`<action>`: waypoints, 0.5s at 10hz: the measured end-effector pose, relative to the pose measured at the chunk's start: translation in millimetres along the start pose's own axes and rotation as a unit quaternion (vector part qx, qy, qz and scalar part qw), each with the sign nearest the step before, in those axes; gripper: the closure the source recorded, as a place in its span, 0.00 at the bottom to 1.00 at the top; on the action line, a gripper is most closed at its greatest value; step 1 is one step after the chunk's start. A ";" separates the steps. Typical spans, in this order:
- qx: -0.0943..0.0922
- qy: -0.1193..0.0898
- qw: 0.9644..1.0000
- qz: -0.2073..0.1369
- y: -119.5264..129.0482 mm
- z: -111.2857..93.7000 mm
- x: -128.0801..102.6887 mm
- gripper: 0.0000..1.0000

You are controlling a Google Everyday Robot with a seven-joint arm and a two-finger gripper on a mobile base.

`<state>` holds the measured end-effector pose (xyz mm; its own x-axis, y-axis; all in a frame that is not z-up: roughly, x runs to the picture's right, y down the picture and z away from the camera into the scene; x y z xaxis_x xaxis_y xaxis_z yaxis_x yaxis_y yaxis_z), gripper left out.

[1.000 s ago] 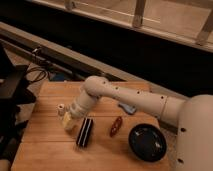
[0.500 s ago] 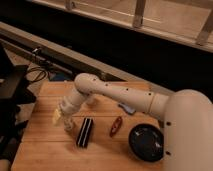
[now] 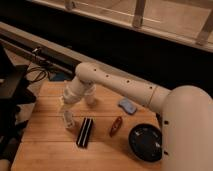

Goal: Knock the bottle over

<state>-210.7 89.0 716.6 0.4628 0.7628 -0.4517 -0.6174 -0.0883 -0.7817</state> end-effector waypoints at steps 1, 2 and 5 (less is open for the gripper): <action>0.005 -0.017 1.000 -0.001 -3.4 -9.8 -8.8 1.00; 0.005 -0.030 1.000 -0.003 -5.0 -14.9 -16.2 1.00; -0.009 -0.054 0.998 0.001 -3.7 -3.8 -29.8 0.83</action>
<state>-219.8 64.2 731.4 0.3897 0.8275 -0.4042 -0.6066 -0.0996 -0.7887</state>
